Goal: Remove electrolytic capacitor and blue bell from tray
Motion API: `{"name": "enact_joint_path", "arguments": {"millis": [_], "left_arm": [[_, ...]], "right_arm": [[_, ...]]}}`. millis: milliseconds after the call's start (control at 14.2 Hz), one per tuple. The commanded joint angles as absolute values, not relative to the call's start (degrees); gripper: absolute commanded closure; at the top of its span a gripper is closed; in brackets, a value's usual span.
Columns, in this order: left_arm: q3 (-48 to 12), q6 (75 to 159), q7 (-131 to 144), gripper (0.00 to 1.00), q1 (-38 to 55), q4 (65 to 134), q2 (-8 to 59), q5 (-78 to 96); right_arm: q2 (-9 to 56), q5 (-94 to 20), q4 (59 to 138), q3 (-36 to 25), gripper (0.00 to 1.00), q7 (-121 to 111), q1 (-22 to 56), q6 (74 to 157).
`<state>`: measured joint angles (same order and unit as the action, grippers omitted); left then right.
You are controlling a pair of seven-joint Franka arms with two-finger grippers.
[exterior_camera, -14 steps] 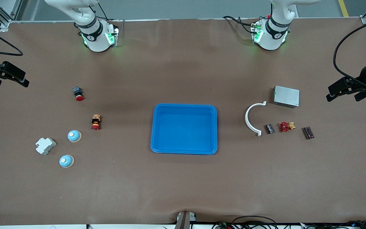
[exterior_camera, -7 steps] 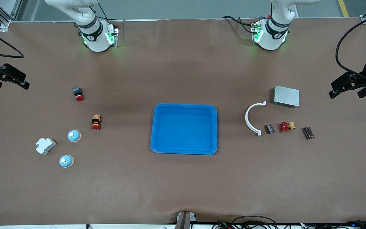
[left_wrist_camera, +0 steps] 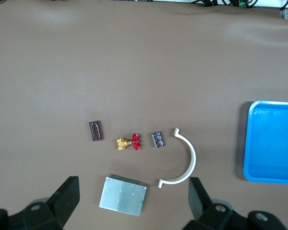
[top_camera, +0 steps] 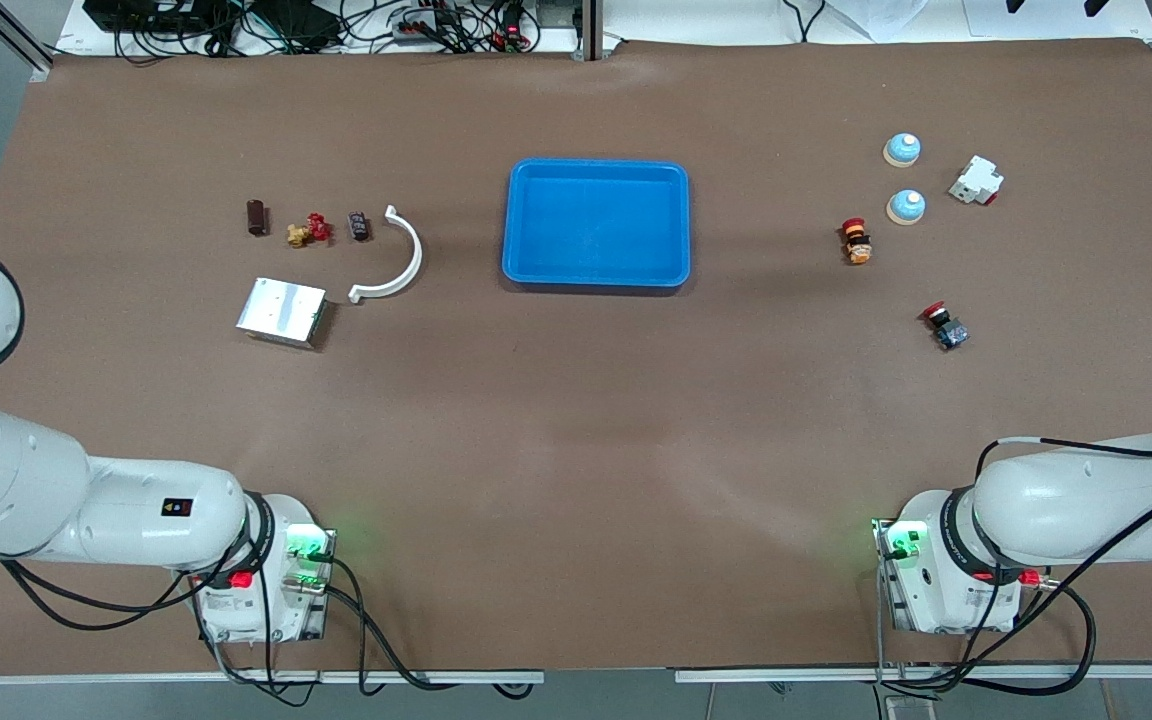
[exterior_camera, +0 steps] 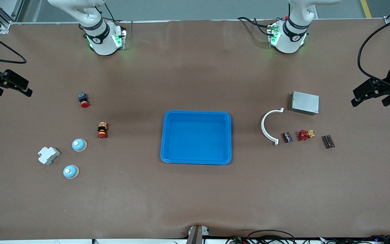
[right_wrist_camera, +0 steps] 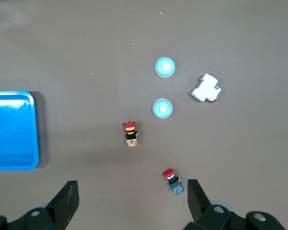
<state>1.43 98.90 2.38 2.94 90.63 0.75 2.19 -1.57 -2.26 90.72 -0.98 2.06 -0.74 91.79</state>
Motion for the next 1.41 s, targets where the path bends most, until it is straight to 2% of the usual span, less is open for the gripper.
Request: {"name": "enact_joint_path", "arguments": {"millis": [0,1341], "left_arm": [[1.23,99.23,1.85,0.00,2.81,91.76,-0.70,0.97],[1.14,99.49,2.55,0.00,2.99,89.82,1.14,-0.79]], "right_arm": [[-2.11,-2.29,91.32,-0.97,0.00,2.20,-0.88,92.20],[-2.02,-2.29,91.41,-0.97,0.00,-0.79,-1.05,92.11]]}}
